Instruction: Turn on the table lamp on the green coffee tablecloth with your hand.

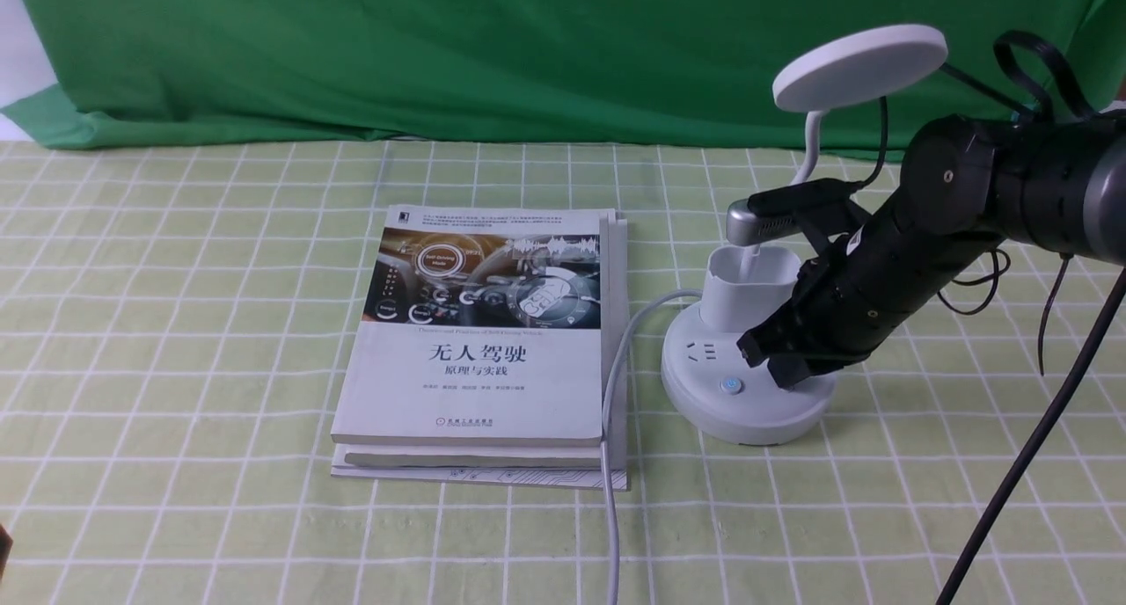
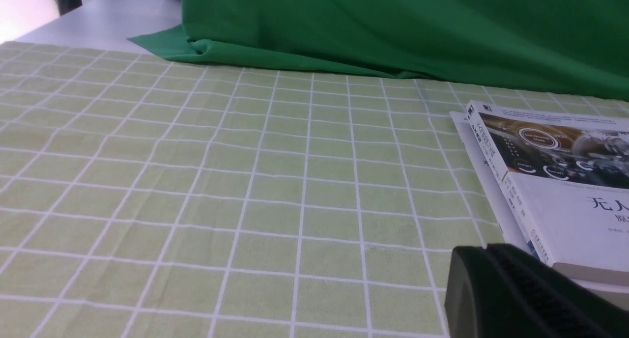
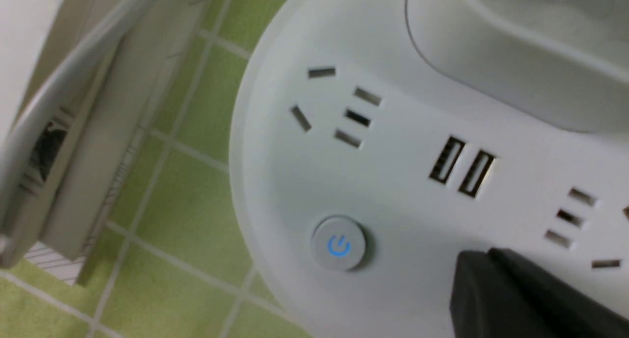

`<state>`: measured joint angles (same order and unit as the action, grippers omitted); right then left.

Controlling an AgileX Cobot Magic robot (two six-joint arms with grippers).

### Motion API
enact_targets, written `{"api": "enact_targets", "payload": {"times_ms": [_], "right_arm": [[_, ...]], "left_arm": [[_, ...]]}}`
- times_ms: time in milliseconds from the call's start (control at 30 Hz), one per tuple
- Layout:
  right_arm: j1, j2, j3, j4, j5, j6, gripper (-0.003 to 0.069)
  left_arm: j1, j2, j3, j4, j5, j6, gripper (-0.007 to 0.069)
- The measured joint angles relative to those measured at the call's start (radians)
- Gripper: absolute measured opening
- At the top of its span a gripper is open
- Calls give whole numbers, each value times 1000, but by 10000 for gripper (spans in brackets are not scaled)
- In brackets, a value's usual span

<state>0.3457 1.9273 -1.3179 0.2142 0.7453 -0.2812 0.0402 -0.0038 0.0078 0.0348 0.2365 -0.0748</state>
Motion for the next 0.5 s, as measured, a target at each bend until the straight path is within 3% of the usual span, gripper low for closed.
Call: {"api": "enact_targets", "payload": {"times_ms": [500], "right_arm": [[5, -190, 144, 0, 55, 10, 34]], "left_arm": [[0, 0, 0, 0, 0, 0, 3]]}}
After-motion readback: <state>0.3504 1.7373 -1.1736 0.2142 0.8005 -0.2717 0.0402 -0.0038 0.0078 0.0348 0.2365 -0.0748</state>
